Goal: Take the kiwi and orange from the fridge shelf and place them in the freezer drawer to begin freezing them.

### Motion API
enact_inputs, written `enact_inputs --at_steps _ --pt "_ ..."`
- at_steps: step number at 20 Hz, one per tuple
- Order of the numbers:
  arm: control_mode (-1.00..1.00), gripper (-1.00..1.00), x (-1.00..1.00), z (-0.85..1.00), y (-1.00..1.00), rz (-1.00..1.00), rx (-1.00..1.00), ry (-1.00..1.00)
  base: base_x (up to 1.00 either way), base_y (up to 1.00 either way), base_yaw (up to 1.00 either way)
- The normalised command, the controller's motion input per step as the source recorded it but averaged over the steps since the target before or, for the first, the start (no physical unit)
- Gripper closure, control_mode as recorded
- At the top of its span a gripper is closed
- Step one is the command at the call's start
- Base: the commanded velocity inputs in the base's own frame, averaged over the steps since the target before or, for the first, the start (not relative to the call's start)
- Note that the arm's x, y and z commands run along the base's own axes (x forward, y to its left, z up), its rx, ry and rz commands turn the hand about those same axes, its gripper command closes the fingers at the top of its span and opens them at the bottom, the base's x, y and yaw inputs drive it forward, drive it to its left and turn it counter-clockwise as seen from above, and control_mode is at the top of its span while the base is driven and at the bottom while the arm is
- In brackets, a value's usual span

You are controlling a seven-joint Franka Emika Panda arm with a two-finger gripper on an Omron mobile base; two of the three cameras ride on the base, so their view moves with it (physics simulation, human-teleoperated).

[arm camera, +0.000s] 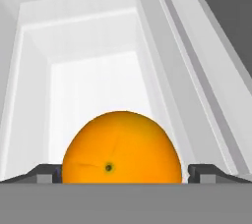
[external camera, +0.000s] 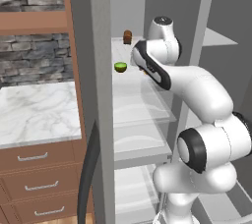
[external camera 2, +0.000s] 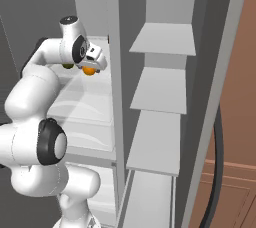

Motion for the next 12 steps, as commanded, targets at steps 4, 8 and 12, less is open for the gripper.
enact_inputs --at_steps 4,8,12 --pt "-1.0 -1.0 0.32 -0.19 0.0 0.0 0.0 -0.01 0.0 0.0 0.0" --pt "-1.0 -1.0 0.19 -0.11 0.0 0.0 0.0 0.0 0.0 0.0 0.0" --pt "-1.0 1.0 -0.06 -0.24 0.0 0.0 0.01 0.0 0.0 0.0 0.0"
